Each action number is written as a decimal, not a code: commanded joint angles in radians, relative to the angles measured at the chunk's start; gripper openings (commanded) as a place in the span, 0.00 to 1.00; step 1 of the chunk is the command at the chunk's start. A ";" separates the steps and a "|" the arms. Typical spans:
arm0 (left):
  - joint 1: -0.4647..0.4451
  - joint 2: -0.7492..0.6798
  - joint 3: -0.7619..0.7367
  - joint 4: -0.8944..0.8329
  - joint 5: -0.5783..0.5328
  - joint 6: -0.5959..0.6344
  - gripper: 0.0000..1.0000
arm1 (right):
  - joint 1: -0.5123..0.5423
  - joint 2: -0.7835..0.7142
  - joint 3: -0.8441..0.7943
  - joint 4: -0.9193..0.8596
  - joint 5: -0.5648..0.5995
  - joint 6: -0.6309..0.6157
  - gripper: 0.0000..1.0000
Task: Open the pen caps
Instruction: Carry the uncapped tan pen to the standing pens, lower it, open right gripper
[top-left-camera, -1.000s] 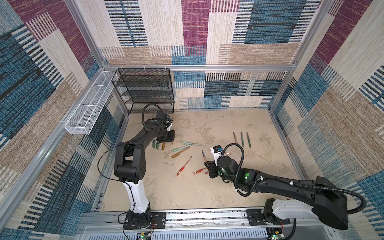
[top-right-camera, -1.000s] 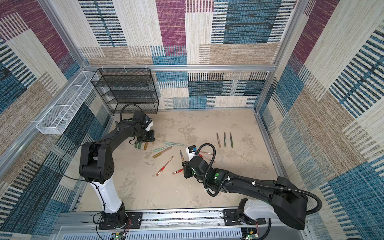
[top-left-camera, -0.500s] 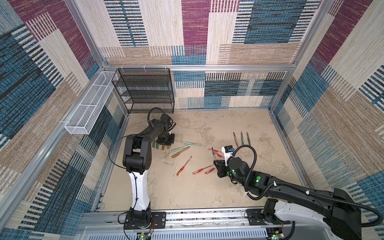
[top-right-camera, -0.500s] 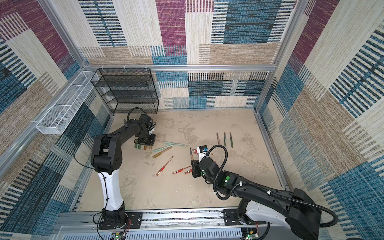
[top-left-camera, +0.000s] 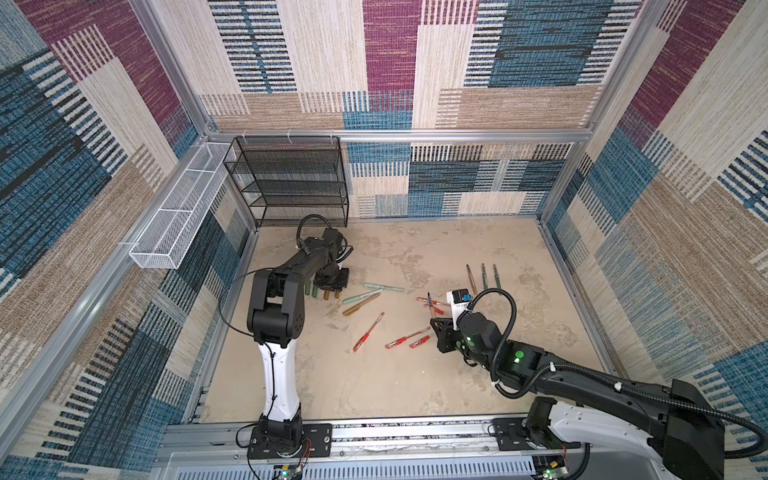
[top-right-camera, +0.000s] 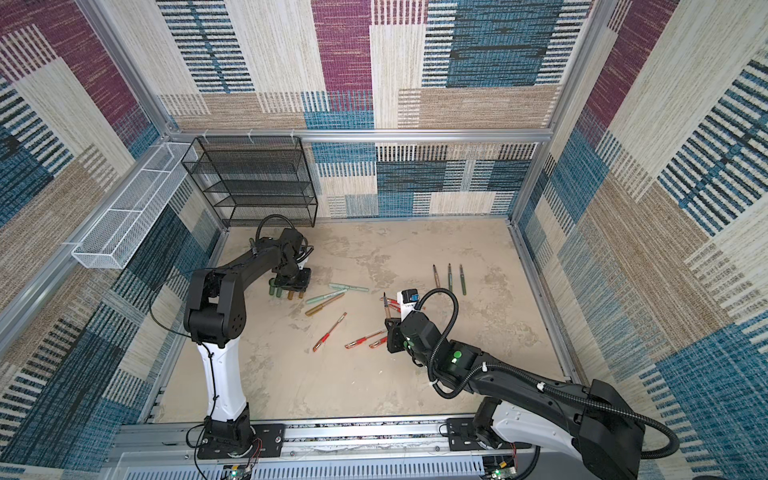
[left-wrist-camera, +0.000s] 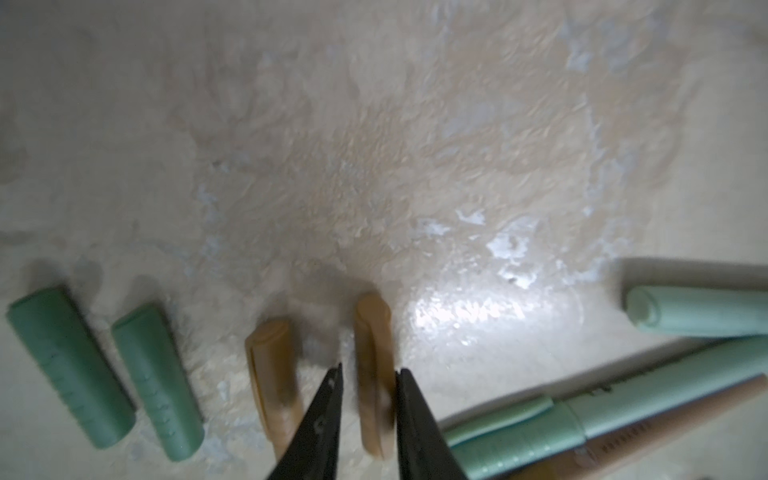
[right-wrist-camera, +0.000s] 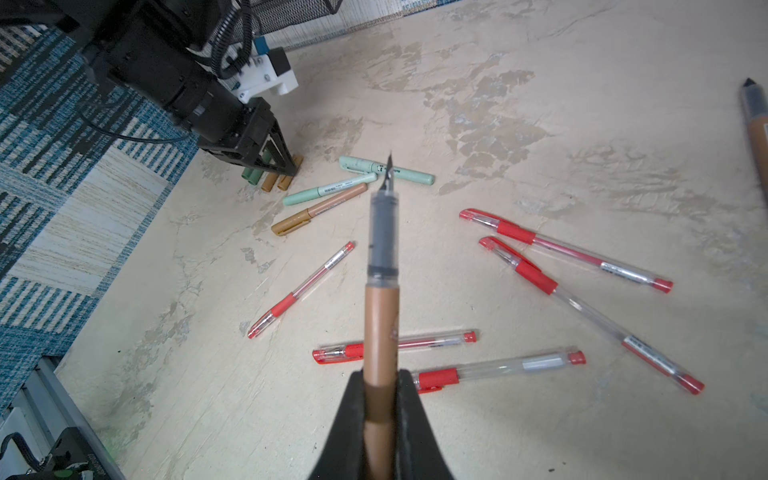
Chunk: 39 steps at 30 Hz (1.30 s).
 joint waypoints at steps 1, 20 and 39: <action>-0.002 -0.046 -0.014 -0.008 0.020 -0.010 0.31 | -0.001 -0.006 -0.006 0.016 -0.009 0.001 0.02; -0.003 -0.570 -0.347 0.147 0.113 -0.006 0.52 | -0.143 0.137 0.155 -0.025 -0.081 -0.164 0.03; 0.159 -1.018 -0.697 0.345 0.253 0.035 0.83 | -0.510 0.374 0.344 -0.094 -0.302 -0.393 0.03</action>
